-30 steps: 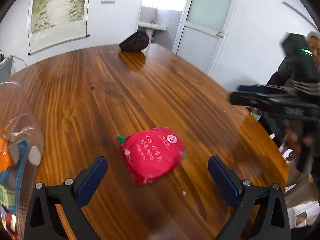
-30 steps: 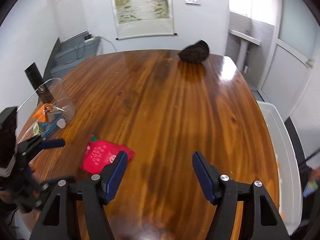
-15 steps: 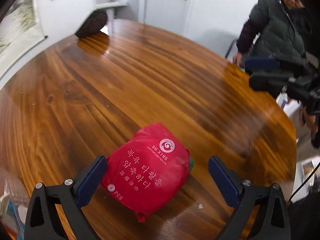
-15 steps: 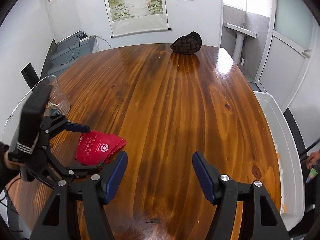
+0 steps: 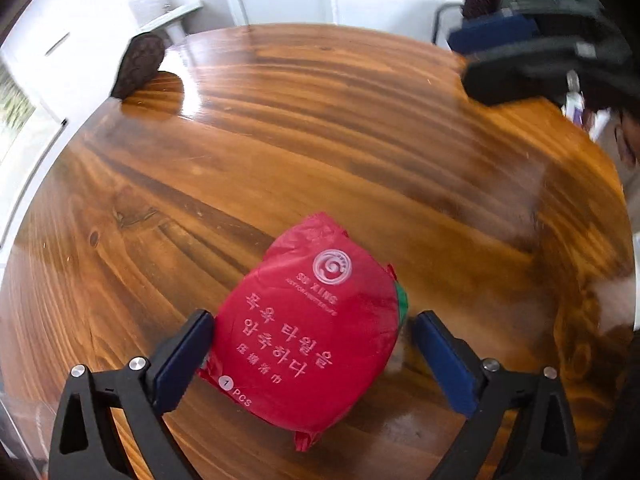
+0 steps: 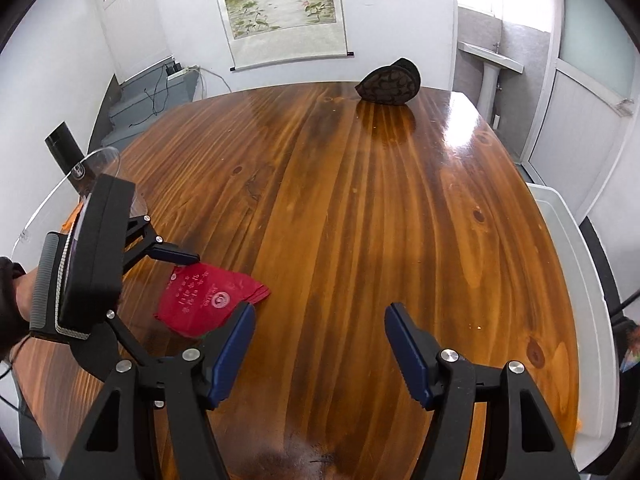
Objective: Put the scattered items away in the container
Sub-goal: 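Move the left tool to the red pouch and close on it, then lift the red pouch with the left tool over the clear container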
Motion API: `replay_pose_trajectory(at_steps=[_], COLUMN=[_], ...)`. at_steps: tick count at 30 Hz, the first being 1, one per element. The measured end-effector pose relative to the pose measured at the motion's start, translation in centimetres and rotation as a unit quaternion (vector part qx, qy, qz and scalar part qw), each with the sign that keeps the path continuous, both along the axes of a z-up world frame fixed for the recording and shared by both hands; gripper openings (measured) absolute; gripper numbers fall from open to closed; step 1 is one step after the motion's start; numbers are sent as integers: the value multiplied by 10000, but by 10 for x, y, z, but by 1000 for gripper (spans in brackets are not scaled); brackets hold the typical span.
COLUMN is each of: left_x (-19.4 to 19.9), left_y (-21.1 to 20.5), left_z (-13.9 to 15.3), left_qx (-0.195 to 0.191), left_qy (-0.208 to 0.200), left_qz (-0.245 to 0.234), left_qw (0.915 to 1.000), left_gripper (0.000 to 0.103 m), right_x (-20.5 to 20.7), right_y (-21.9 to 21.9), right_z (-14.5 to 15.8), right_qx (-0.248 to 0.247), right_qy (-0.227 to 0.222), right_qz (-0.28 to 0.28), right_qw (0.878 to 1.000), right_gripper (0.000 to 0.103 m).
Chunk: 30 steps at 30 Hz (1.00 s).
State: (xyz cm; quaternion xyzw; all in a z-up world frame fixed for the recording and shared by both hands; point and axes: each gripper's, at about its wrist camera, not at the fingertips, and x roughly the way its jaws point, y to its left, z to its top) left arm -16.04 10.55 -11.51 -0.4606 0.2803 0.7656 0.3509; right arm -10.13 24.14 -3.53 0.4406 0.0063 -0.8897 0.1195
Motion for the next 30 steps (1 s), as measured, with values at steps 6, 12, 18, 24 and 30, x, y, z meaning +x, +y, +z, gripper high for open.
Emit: replay_pose_trajectory(at_steps=[6, 12, 18, 24, 30], left_x=[-3, -2, 5, 32, 54], left_y=[-21, -35, -46, -72, -99], left_z=[8, 12, 12, 22, 38], left_qx=[559, 1049, 1473, 1880, 2183], left_qy=[-126, -366, -479, -399, -260], left_qz=[552, 911, 1304, 1731, 2111], left_qw=[9968, 9896, 9793, 9660, 9524], left_gripper=[85, 80, 79, 79, 79], right_x=[-1, -1, 0, -1, -1], right_y=[-3, -8, -13, -25, -50], right_z=[-1, 3, 3, 2, 1], right_qx=[16, 23, -44, -92, -116], right_qy=[0, 51, 54, 64, 79], right_qz=[79, 195, 285, 439, 739], right_qw=[10000, 9998, 9996, 9990, 9972], right_gripper=[68, 68, 68, 68, 68])
